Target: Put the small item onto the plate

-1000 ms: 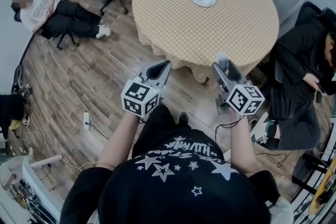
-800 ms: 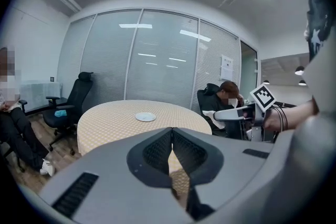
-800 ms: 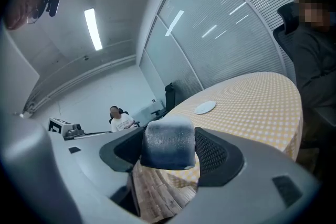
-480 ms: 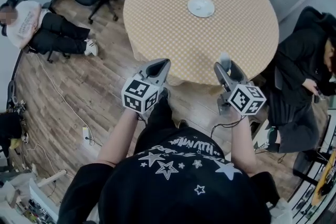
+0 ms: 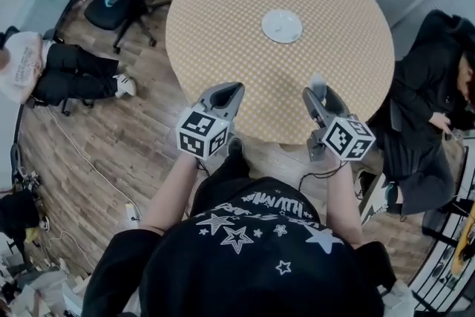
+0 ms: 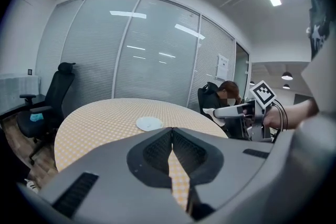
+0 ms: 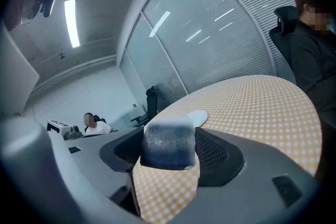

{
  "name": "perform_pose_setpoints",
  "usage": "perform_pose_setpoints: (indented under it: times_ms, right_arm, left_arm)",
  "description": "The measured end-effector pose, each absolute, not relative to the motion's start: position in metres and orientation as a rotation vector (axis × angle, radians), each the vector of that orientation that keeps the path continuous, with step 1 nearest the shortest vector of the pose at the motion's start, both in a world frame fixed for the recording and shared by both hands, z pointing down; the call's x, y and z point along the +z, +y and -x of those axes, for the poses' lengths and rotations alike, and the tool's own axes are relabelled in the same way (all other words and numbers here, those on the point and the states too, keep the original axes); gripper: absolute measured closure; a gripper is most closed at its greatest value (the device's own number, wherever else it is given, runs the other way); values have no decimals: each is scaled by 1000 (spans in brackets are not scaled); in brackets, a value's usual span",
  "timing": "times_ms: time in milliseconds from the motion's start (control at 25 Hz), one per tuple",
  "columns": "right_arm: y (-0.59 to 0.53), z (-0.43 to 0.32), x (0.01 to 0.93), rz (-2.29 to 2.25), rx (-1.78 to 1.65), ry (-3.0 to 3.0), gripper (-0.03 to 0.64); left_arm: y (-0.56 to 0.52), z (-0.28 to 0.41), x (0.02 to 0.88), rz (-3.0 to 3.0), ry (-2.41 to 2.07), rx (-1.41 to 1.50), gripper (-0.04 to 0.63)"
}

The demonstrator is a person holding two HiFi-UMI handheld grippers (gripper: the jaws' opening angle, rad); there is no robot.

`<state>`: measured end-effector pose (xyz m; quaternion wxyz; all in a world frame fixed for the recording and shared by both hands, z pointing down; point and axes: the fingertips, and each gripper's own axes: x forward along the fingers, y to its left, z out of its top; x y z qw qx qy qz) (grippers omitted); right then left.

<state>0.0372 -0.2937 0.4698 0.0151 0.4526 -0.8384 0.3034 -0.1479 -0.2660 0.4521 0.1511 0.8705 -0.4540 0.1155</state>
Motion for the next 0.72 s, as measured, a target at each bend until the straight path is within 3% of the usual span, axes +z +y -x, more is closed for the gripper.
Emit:
perform_pose_setpoints:
  times_ms: [720]
  right_arm:
    - [-354, 5, 489, -1616, 988, -2382, 308]
  left_arm:
    - [-368, 204, 480, -2496, -1116, 415, 586]
